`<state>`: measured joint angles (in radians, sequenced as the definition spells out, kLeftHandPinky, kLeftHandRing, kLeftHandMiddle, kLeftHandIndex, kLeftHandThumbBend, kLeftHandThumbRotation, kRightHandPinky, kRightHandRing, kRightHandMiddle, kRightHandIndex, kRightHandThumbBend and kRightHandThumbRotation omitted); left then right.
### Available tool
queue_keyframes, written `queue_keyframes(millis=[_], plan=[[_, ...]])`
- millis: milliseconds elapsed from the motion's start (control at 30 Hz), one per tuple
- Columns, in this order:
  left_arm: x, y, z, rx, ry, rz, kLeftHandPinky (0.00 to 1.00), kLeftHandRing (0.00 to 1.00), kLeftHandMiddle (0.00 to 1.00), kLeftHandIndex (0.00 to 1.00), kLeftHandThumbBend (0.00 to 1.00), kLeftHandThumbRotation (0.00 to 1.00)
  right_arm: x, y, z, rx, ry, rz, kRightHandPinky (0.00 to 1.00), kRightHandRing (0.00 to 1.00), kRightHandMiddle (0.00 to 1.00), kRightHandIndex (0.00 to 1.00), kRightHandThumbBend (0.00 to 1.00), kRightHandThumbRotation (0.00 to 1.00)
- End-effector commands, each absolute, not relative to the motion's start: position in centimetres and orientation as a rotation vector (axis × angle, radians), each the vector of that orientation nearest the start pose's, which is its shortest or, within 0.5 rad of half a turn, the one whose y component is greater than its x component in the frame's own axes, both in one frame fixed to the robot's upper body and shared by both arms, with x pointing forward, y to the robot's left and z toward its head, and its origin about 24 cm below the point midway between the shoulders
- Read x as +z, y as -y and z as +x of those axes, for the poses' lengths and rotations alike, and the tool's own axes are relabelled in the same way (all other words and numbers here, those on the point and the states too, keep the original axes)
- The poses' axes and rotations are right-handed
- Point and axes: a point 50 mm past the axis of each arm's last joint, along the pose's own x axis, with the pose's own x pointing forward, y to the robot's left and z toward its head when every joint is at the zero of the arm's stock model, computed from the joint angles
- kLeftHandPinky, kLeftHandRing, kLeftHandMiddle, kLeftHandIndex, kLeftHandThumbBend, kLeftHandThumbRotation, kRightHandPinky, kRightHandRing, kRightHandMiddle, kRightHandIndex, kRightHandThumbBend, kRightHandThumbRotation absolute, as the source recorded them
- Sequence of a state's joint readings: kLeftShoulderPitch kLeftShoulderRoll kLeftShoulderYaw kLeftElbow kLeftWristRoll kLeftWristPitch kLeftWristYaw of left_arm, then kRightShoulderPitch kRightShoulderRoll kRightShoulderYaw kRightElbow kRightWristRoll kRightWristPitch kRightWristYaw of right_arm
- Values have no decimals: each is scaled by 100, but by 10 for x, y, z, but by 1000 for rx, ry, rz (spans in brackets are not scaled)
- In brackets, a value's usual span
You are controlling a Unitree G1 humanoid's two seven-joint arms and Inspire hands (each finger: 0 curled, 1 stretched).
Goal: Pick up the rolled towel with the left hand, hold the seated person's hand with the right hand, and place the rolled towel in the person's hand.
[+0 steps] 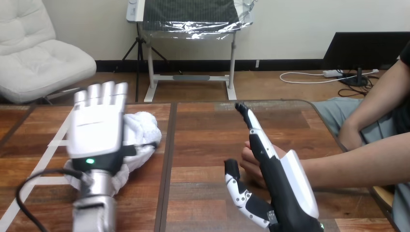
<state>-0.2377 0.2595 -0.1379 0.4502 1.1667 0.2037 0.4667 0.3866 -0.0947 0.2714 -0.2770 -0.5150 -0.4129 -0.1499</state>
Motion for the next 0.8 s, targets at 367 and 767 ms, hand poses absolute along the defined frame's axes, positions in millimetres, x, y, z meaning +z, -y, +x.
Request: queue_keyframes(millis=[367, 767], plan=[[51, -206, 335, 344, 93, 1493, 100, 96, 95, 93, 81, 49, 96, 105, 175, 149, 568, -465, 100, 100, 100, 100, 0, 0], [50, -213, 338, 376, 85, 1462, 99, 93, 92, 90, 78, 47, 97, 107, 176, 145, 570, -466, 100, 100, 100, 100, 0, 0]])
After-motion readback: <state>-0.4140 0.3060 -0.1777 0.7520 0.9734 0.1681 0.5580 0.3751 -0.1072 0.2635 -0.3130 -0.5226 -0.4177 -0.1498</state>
